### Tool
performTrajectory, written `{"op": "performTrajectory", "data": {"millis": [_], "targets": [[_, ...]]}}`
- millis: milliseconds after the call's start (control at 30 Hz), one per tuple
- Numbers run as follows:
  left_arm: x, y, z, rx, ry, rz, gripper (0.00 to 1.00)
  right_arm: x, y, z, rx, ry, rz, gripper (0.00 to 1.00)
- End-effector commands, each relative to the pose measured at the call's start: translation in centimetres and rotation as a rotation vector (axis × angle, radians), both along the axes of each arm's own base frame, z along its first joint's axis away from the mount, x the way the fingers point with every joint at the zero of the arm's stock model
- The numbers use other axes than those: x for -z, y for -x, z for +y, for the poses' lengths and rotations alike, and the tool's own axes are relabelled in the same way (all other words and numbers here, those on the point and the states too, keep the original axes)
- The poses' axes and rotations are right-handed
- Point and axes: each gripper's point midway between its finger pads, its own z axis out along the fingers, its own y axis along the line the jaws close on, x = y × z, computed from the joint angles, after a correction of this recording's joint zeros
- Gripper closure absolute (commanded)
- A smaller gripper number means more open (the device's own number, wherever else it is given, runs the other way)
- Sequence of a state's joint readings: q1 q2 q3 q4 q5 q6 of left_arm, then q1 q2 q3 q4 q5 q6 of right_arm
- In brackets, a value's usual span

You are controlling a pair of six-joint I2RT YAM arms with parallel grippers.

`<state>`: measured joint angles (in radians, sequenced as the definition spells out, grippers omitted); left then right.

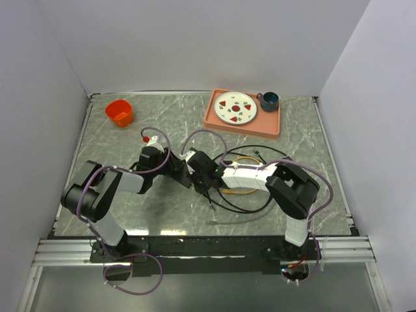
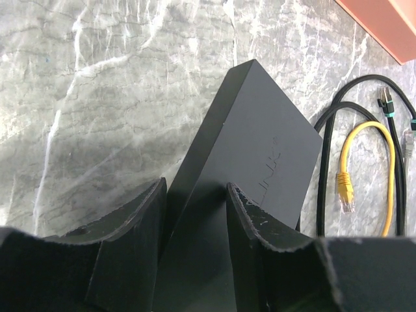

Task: Insert the plug into the switch port

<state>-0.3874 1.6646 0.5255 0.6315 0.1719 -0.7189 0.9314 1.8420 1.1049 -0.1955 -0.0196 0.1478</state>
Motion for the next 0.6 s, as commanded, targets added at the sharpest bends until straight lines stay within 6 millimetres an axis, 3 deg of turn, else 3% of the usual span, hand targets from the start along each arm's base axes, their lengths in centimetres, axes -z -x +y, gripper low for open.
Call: {"op": "performTrajectory", "data": {"millis": [0,567], "targets": [[3.5,11.5,-6.7,0.350,0.118,0.351,0.56,-10.7,-6.2,8.1,-0.026,-0.415,-0.329,1.00],[2.7,14.0,-9.5,0.435,0.135,0.354,0.59,-14.3,-7.6,10.3,-0.068,-0.490,-0.406,1.00]]}}
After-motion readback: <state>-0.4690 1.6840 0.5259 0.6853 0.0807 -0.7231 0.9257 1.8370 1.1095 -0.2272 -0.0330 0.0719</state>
